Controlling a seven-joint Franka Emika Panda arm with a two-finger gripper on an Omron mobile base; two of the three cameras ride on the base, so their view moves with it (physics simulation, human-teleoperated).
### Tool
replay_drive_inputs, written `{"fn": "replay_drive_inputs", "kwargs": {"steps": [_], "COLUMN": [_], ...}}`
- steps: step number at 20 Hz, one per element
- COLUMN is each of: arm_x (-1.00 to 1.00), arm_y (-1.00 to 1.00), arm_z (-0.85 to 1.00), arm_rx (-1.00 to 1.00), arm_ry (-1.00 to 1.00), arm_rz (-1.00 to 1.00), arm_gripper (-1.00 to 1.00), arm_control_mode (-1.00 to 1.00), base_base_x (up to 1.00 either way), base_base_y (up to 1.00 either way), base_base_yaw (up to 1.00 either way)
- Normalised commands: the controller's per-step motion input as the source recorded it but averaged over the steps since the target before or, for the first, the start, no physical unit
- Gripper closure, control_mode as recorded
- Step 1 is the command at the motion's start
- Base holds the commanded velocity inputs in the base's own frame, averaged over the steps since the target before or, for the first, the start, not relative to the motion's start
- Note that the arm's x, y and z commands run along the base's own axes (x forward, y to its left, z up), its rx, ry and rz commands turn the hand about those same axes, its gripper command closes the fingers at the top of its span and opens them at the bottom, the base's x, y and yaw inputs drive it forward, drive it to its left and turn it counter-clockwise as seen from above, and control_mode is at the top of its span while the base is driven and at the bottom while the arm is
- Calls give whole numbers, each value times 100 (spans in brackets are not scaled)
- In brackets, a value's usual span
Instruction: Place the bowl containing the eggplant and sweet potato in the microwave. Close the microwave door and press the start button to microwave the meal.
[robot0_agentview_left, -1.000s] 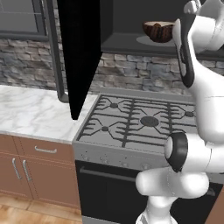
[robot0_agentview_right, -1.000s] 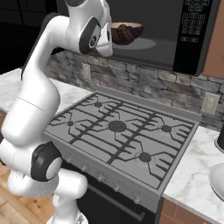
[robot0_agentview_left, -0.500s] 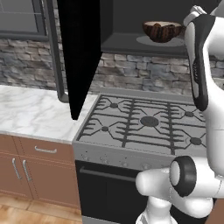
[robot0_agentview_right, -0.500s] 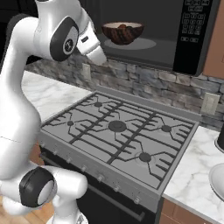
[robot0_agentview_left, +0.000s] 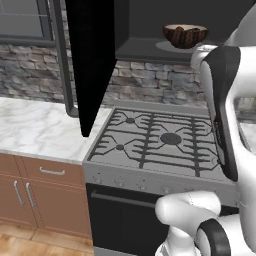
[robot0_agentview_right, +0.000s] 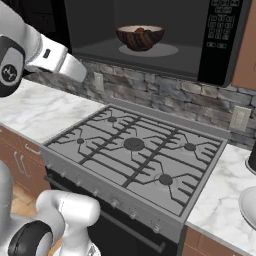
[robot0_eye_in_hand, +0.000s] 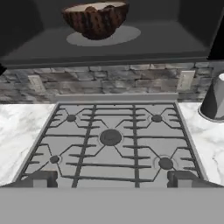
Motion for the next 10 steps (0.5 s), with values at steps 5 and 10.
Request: {"fn": "replay_drive_inputs", "kwargs": {"steps": [5,10], "arm_x": [-100,-83], "arm_y": [58,71], "arm_z": [-17,-2], "arm_rx": [-56,-49], "arm_ry": [2,1], "arm_rz": [50,37], "arm_gripper": [-100,-100], "arm_control_mode": [-100,-100], "base_base_x": [0,0], "base_base_y": [0,0], "base_base_yaw": [0,0]}}
